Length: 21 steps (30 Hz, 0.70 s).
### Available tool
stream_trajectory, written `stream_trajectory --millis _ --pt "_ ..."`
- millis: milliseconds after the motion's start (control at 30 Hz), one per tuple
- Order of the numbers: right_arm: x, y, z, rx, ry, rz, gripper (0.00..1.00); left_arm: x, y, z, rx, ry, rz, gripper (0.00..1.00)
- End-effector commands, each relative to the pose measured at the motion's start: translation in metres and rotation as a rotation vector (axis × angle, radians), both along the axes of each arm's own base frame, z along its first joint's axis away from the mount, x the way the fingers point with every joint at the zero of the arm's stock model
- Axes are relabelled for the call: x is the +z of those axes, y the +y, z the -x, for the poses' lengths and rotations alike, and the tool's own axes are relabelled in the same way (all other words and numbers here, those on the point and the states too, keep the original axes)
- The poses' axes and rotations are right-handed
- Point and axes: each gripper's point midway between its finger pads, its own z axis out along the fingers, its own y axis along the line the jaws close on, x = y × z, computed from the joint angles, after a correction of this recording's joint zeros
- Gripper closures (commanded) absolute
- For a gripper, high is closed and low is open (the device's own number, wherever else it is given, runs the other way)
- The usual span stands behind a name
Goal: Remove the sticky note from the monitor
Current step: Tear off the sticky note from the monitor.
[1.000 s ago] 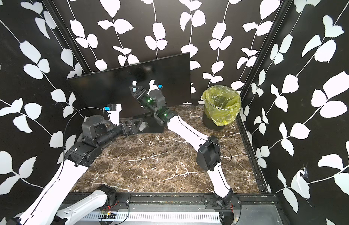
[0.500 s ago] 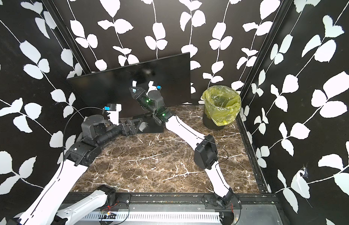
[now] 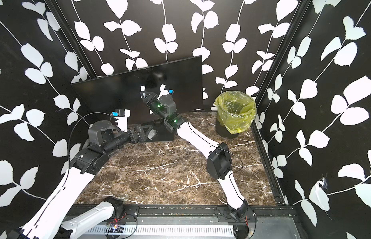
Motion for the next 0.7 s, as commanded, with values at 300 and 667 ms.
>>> stream_trajectory --millis 300,667 --pt "0.034 -0.011 0.009 0.018 -0.082 -0.070 1.00 0.015 0.000 0.001 -0.009 -0.041 0.011 0.01" --pt "0.048 -0.020 0.018 0.012 -0.137 -0.049 1.00 0.014 0.001 0.001 -0.005 -0.038 0.013 0.01"
